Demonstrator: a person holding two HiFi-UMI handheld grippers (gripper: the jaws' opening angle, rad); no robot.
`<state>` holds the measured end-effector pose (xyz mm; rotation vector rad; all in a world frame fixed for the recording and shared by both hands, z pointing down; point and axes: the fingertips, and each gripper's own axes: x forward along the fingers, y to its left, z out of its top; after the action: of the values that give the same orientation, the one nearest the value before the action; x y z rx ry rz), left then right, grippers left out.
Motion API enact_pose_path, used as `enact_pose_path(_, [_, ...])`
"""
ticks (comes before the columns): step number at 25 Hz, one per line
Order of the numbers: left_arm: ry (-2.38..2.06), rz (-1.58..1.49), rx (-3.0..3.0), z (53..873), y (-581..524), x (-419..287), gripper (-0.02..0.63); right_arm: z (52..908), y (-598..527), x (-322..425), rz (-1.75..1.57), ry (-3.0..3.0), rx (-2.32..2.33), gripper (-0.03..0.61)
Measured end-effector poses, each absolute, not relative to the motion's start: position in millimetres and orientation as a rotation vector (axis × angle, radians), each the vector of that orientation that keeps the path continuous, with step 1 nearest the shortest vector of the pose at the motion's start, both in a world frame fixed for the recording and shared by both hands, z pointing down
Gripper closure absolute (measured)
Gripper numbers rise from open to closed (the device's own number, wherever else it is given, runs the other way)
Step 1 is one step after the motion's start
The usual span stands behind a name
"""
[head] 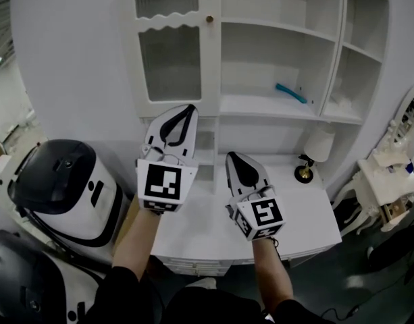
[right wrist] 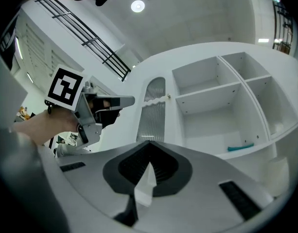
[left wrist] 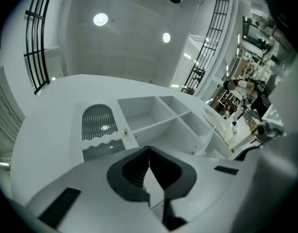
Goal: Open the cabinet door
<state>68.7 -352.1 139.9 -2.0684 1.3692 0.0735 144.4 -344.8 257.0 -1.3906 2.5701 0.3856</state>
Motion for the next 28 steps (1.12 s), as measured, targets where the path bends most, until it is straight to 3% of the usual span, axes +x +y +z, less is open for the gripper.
enact_pose_path(22, [1.223,-0.003,-1.973,48.6,-450.0,76.9,0.599,198.5,-451.8,119.3,0.541,2.582,-1.311,0.565])
enact_pose_path(28, [1.216,-0.079,-1.943,34.7,-479.1,84.2,0.543,187.1,-466.9,120.4,0.564,2.572,-1.306,0.565])
